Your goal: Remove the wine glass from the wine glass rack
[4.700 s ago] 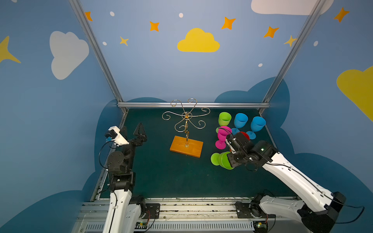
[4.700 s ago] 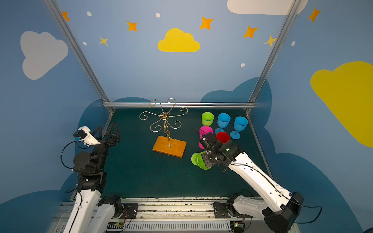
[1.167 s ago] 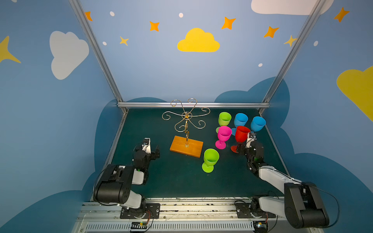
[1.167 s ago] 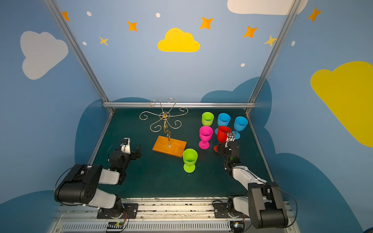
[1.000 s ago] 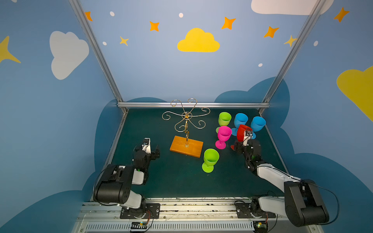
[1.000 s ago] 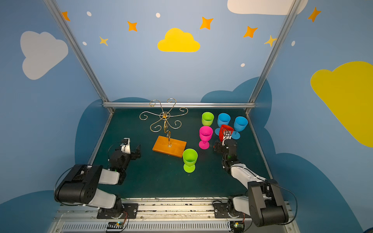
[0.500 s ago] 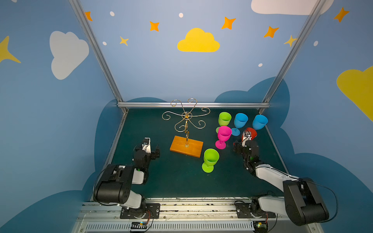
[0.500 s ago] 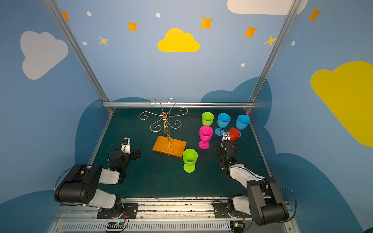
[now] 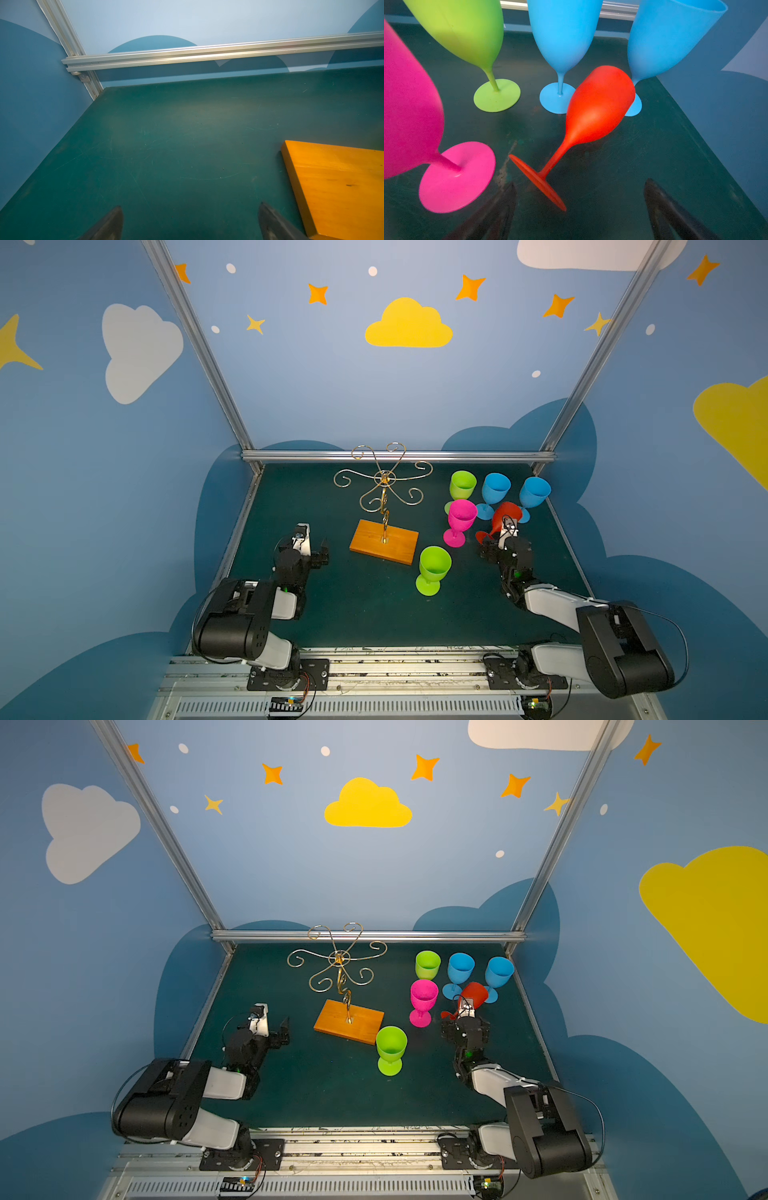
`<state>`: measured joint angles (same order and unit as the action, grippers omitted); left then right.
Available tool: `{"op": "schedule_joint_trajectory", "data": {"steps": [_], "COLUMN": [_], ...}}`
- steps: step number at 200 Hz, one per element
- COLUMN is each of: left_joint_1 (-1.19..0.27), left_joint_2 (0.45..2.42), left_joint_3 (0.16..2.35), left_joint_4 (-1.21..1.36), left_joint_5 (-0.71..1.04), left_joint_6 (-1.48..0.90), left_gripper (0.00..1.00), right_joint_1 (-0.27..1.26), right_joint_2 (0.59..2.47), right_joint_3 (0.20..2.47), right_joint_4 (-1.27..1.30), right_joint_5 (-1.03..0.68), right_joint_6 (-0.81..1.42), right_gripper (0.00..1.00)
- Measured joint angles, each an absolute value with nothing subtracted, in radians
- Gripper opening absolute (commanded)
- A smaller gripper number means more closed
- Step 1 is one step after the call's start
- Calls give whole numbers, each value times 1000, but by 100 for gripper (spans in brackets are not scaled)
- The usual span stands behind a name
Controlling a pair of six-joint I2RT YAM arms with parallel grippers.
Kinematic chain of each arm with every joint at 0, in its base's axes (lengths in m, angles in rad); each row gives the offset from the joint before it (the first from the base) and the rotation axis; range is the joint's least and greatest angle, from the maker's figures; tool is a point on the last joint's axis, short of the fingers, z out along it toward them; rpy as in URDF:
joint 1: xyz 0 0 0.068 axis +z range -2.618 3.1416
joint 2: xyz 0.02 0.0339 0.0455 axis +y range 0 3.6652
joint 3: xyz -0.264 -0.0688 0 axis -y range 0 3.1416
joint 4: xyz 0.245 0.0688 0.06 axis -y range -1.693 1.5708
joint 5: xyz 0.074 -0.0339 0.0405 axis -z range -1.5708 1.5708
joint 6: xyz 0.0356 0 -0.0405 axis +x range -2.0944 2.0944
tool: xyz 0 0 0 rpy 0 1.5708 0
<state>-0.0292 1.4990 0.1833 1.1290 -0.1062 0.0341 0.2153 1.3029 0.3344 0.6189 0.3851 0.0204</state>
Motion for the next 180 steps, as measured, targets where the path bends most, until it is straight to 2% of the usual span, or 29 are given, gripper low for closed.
{"op": "schedule_joint_trajectory", "data": {"steps": [180], "left_joint_1": [-29], "left_joint_2": [1499], "left_joint_3": [187], "left_joint_4": [1122], "left_joint_5": [-117], "left_joint_6": [34], "left_gripper": [99], "right_joint_1": [186], "right_joint_2": [1303], "right_joint_3": [297], "right_joint_4": [704], "right_joint_5": [340], "right_joint_6": [30], "right_gripper": [94]}}
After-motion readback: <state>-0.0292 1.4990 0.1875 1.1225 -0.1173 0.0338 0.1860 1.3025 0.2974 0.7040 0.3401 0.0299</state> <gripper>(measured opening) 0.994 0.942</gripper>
